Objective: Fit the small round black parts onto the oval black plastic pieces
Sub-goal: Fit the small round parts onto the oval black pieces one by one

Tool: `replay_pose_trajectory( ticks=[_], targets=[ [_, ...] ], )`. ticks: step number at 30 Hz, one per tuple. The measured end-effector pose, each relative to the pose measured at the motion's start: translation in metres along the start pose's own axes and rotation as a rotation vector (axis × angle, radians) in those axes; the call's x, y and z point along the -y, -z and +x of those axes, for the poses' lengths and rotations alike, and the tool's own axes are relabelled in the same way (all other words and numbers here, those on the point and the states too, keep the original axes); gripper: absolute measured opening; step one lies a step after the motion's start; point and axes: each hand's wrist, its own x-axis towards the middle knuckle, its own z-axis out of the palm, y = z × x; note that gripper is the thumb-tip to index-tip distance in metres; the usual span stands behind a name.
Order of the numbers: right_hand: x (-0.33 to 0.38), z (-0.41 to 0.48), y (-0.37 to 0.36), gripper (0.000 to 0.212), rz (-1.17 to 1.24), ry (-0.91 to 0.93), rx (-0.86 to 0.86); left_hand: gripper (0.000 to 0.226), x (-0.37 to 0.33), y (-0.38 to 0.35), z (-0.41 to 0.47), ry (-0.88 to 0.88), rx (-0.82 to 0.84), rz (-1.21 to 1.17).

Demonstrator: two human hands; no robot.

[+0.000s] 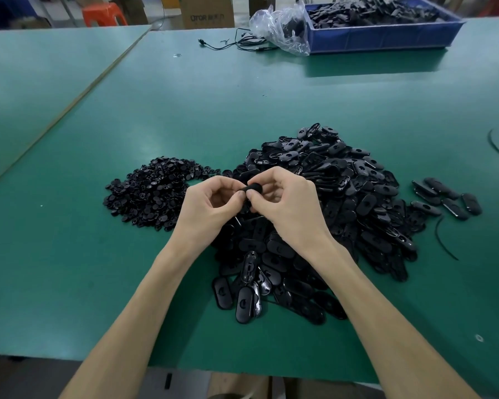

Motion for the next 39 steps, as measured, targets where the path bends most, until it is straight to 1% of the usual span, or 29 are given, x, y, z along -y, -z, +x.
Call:
replay_pose_trajectory(
  ticks=[7,11,13,17,21,25,30,32,35,39],
  targets=[
    [-0.004,0.001,-0.004,0.012,-0.023,0.066,-0.012,0.015,-0.001,-0.002,0.000,-0.010,-0.039,0.018],
    [-0.004,0.001,-0.002,0.032,-0.079,0.177,0.052,0.011,0.001,0.001,0.001,-0.025,-0.060,0.000],
    [-0.004,0.001,-0.002,0.034,-0.142,0.212,0.064,0.009,0.002,0.002,0.001,-0.038,-0.064,0.010],
    [0.001,0.002,0.006,0.028,-0.212,0.202,0.036,0.012,0.003,0.001,0.001,-0.127,-0.099,0.171],
    [0.002,-0.002,0.034,0.025,-0.288,0.221,-0.103,0.019,0.011,0.011,0.005,-0.190,-0.246,0.408],
    [-0.014,-0.012,0.084,0.024,-0.422,0.147,-0.262,0.023,0.023,0.023,0.006,-0.133,-0.349,0.734],
    [-0.044,-0.021,0.154,0.022,-0.570,-0.027,-0.491,0.024,0.027,0.021,0.006,-0.061,-0.354,0.880],
    [-0.057,-0.024,0.176,0.023,-0.622,-0.117,-0.524,0.023,0.027,0.019,0.006,-0.038,-0.344,0.907],
    [-0.073,-0.030,0.193,0.025,-0.686,-0.233,-0.527,0.022,0.027,0.019,0.006,-0.034,-0.346,0.921],
    [-0.081,-0.034,0.200,0.029,-0.696,-0.295,-0.530,0.018,0.026,0.019,0.007,-0.040,-0.351,0.934]
  ],
)
